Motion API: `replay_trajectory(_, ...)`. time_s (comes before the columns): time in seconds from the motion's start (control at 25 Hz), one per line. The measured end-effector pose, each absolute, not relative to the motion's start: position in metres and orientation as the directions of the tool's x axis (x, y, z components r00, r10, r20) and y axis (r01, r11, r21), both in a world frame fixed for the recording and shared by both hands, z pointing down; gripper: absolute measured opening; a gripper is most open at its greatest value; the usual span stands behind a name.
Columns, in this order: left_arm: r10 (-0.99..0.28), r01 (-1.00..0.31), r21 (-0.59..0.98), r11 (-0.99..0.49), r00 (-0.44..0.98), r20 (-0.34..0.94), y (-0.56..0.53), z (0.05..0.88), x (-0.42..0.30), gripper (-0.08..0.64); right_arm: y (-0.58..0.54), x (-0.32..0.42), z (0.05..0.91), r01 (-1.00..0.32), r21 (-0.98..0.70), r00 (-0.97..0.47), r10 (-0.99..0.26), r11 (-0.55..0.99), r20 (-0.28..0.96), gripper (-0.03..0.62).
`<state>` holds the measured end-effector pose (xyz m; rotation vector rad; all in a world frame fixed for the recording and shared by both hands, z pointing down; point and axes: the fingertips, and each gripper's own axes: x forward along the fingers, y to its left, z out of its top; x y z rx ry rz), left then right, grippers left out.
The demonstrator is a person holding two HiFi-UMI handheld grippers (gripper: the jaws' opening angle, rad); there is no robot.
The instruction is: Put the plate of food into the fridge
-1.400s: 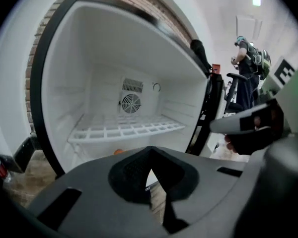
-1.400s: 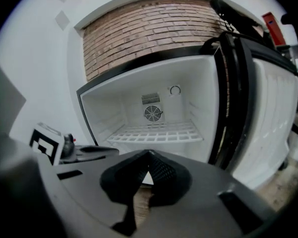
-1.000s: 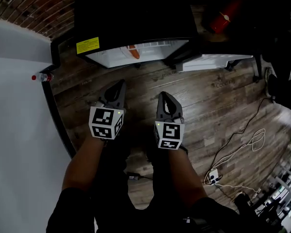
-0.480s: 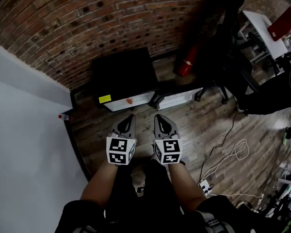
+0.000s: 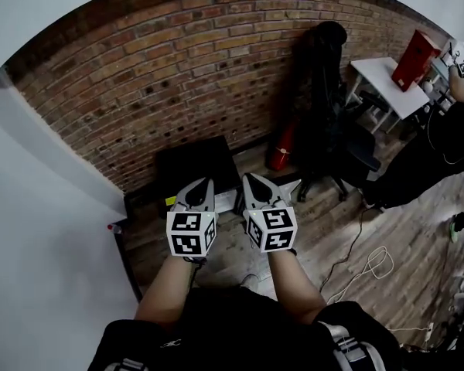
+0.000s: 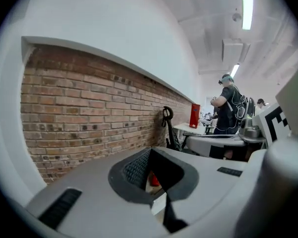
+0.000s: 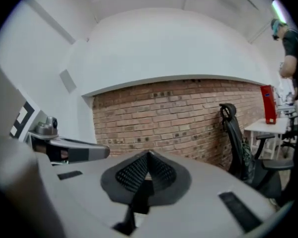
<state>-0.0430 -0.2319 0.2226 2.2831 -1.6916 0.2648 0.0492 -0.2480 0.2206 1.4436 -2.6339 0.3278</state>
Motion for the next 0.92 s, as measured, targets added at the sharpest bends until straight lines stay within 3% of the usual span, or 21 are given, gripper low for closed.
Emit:
replay_trajectory(0.32,-0.937,-0.967,0.100,-0.236,0.253,0.241,-0.228,0.171,-0.043,-0.003,-0.242,0.049,0.173,-0.821,-0.110,-0.571,-0.809,0.560,0.140,0.014)
replay_trajectory(0.92,-0.945,-0.975,0.068,-0.213,0.223,0.238,-0.215,0.162,-0.041,-0.003,-0.228,0.040,0.159,-0.790,-0.090,-0.613,-0.782,0.606,0.114,0.014)
